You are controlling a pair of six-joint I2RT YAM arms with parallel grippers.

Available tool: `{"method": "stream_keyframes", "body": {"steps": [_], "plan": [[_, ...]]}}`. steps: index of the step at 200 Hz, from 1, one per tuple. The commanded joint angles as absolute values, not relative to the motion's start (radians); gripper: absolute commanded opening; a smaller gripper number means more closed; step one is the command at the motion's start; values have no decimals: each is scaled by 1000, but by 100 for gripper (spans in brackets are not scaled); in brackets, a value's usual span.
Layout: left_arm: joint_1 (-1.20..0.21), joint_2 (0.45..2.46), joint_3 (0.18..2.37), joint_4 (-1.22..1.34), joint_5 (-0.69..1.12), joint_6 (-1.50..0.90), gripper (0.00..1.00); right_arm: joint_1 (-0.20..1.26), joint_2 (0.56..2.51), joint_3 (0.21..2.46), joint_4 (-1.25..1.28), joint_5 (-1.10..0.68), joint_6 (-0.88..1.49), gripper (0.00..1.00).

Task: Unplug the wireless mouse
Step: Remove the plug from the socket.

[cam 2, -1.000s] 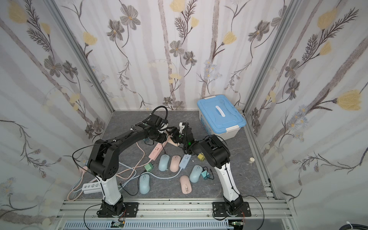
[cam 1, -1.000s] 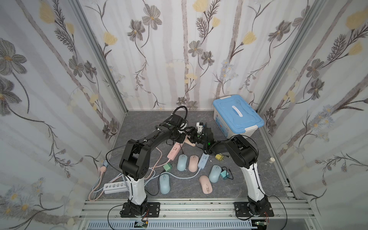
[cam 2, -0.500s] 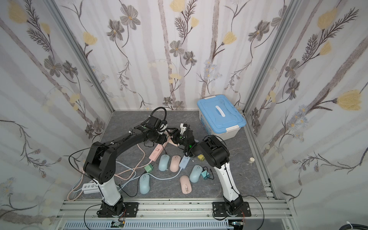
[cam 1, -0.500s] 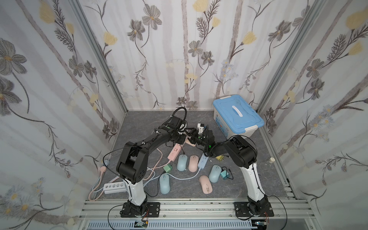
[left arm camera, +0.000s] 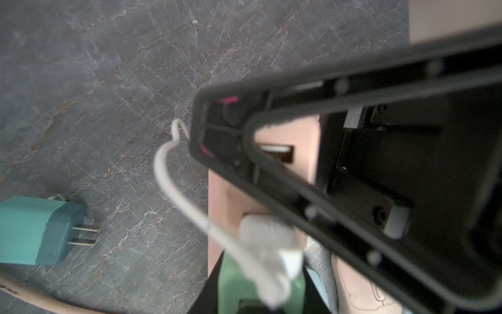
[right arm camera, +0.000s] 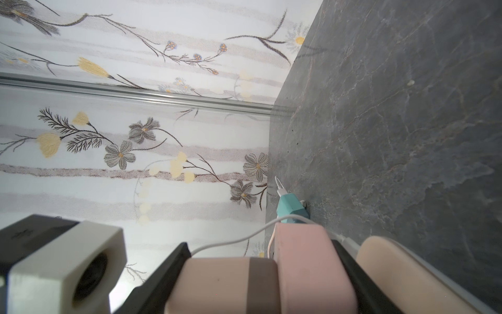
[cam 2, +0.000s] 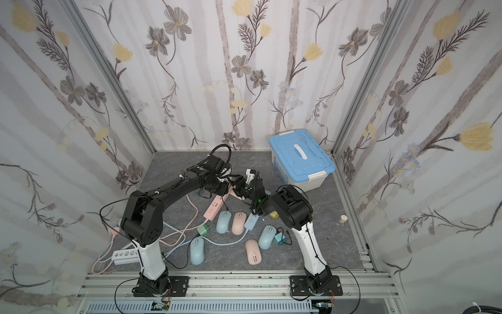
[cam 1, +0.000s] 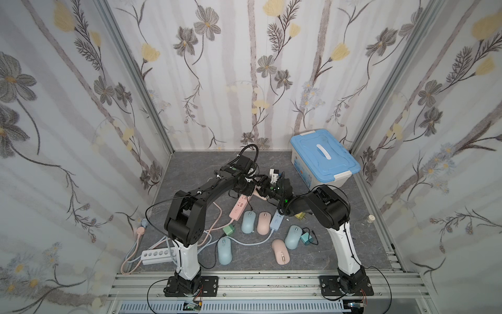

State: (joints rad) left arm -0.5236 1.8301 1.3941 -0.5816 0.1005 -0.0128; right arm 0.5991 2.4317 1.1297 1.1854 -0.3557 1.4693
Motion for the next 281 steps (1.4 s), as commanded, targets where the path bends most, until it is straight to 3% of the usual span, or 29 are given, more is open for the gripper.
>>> {"method": "stream_keyframes", "body": {"steps": [1, 27, 64, 101, 118, 148, 188, 227, 281], "plan": [[-562, 1721, 1259, -302, -9, -42, 0, 602, 2444, 1130, 1143, -330, 1466, 69], [-595, 1680, 1193, -181, -27, -42, 0, 606, 2447, 1135, 1137, -327, 1473, 69], [-541, 1861, 1494, -586, 167, -75, 0, 606, 2439, 1126, 1130, -324, 1468, 69], [-521, 1935, 1602, -745, 311, -51, 0, 607, 2442, 1121, 1131, -322, 1471, 69], [-523, 1953, 1606, -730, 273, -66, 0, 608, 2441, 1119, 1129, -318, 1472, 69], [-571, 1786, 1341, -358, 80, -103, 0, 609, 2441, 1114, 1130, -309, 1480, 69], [-597, 1690, 1202, -122, 50, -127, 0, 610, 2442, 1108, 1125, -294, 1495, 69], [-562, 1771, 1345, -335, 196, -157, 0, 611, 2439, 1107, 1122, -299, 1493, 69], [-537, 1701, 1302, -486, 49, -265, 0, 611, 2427, 1098, 1107, -295, 1488, 77]]}}
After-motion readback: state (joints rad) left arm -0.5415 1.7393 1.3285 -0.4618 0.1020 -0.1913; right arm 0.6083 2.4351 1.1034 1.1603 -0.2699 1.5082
